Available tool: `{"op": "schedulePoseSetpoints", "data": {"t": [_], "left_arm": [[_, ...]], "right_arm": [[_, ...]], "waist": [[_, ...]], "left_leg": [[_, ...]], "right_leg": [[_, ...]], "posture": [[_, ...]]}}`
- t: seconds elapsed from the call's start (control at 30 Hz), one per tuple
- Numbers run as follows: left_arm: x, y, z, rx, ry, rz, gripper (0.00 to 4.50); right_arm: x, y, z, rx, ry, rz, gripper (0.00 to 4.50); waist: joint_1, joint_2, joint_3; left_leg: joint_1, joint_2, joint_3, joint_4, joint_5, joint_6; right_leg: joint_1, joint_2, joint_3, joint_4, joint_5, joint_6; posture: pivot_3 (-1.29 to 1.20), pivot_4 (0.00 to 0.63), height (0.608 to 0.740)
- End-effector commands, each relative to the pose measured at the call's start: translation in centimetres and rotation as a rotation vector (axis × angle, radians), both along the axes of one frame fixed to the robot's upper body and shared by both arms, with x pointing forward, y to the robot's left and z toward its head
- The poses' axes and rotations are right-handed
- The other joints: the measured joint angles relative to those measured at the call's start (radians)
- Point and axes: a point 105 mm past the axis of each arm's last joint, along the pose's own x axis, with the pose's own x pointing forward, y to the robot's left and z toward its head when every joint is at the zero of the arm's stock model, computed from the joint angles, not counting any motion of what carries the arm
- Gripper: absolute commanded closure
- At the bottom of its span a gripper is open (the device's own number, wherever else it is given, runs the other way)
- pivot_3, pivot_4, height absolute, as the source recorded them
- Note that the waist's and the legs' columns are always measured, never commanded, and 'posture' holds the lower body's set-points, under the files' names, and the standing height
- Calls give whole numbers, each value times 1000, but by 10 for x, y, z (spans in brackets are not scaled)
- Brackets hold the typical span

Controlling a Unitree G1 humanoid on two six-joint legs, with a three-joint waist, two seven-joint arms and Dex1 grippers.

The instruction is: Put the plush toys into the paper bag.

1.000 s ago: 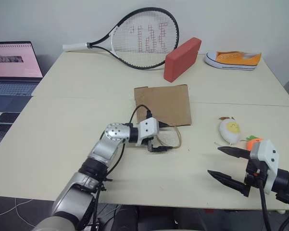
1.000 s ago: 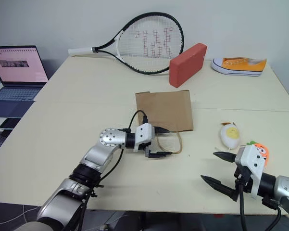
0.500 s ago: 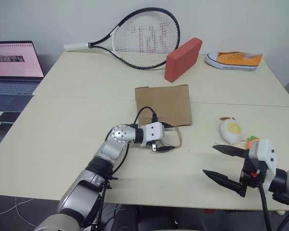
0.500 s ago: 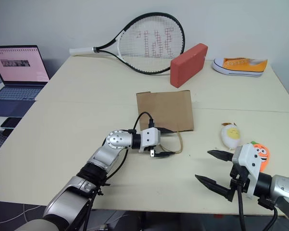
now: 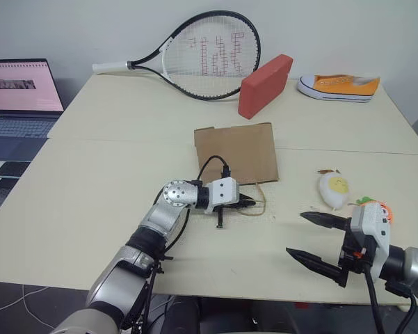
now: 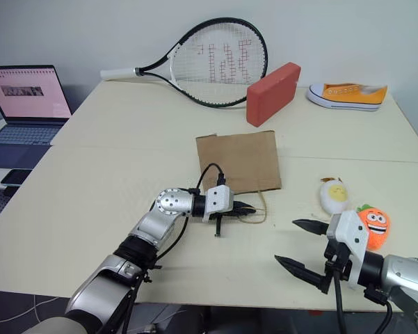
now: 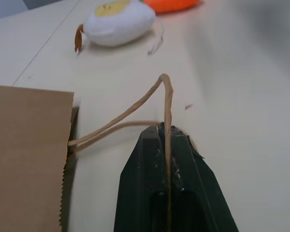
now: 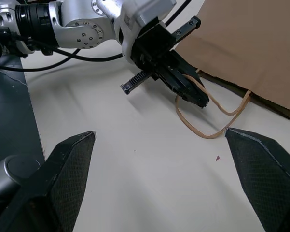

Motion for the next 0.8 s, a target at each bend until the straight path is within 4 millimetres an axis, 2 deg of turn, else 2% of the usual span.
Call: {"op": "schedulePoseSetpoints", "data": {"t": [0.03,0.2,0.37,0.5,0.63,0.8], "left_arm": [[-4,-4,28,-108,39,-2,4460],[-8,1,47,-181,171,7,4460],[-13,9,62,-262,324,9,4500],[-16,12,70,-294,395,4,4500],[-17,12,78,-337,443,10,4500],[-16,12,83,-358,462,24,4500]], "right_arm": [[2,5,2,-14,-41,-7,0],[12,10,-5,1,-32,-48,0],[35,24,-9,72,-71,-97,1627],[58,39,-10,117,-110,-117,3135],[80,55,-22,130,-116,-150,4485],[106,76,-41,115,-162,-220,4485]], "waist": [[0,0,0],[-5,0,0],[-7,0,0],[-7,0,0],[-6,1,0],[-7,1,0]], "left_leg": [[0,0,0,0,0,0],[1,1,0,0,0,0],[1,1,0,0,0,0],[1,1,-1,0,0,0],[1,0,-1,0,0,0],[1,1,-1,-1,0,0]], "right_leg": [[0,0,0,0,0,0],[0,0,0,1,0,0],[0,1,0,1,0,-1],[0,1,-1,1,0,-1],[0,1,-1,1,0,-1],[-1,1,-1,1,0,-1]], "posture": [[0,150,740],[0,150,740],[0,150,740],[0,150,740],[0,150,740],[0,150,740]]}}
